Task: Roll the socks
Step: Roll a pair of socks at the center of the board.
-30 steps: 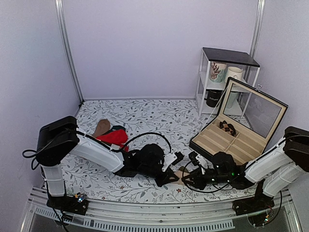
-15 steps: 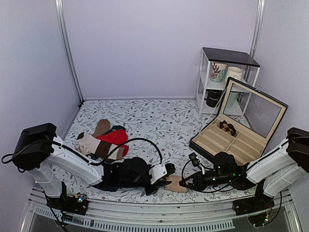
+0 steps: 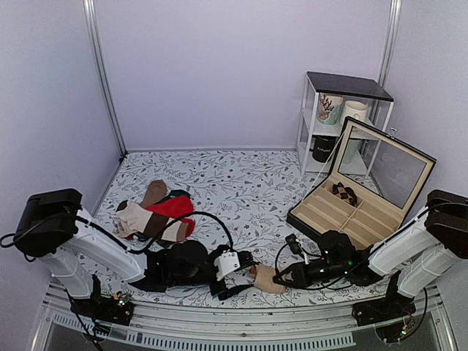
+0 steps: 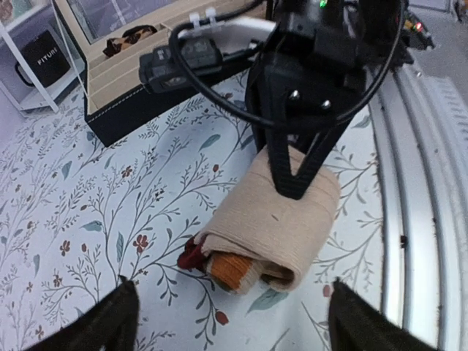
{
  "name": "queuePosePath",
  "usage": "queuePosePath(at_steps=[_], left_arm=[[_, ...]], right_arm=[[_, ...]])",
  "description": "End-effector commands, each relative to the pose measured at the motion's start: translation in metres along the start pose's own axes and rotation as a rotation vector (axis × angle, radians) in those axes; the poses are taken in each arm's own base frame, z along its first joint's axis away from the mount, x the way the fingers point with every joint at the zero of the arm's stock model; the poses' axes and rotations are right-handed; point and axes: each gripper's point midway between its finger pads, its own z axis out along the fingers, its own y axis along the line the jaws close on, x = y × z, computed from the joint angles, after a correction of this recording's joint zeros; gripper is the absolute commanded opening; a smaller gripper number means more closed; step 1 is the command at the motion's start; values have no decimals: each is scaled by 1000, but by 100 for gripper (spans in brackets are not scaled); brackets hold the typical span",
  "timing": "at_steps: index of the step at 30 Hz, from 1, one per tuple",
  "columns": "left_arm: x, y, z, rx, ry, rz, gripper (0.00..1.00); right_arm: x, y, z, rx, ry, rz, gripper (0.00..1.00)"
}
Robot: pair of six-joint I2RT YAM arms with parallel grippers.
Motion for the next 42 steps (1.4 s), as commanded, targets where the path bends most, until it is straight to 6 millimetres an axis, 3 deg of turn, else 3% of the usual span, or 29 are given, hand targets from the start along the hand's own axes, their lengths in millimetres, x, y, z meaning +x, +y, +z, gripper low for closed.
queuePosePath(at_steps=[1, 4, 8, 11, 17, 21, 25, 28, 33, 37, 42], left_arm=[[-50, 2, -33, 16, -200, 31, 99], [-63, 8, -50, -9, -258, 34, 100], [-66, 44, -61, -176, -269, -71, 100], [-66, 46, -60, -122, -273, -120, 99], [-62, -6, -43, 201, -243, 3, 97], [-46, -23, -16, 292, -149, 55, 99], [-26, -24, 8, 287, -63, 83, 99], [-13, -21, 20, 258, -22, 91, 95], [8, -23, 34, 262, 50, 87, 77], [11, -19, 38, 235, 60, 76, 60], [12, -17, 38, 228, 66, 66, 54]], right_arm=[[55, -58, -9, 224, 189, 113, 10], [56, -58, -9, 227, 198, 109, 10], [54, -56, -10, 223, 193, 98, 10], [52, -55, -10, 227, 197, 92, 10], [53, -56, -9, 233, 213, 83, 10], [55, -54, -8, 229, 232, 80, 10], [55, -53, -8, 228, 246, 74, 10], [57, -55, -8, 229, 254, 74, 10], [60, -54, -9, 226, 263, 72, 10], [61, -54, -10, 225, 270, 69, 10], [60, -54, -9, 222, 270, 70, 10]])
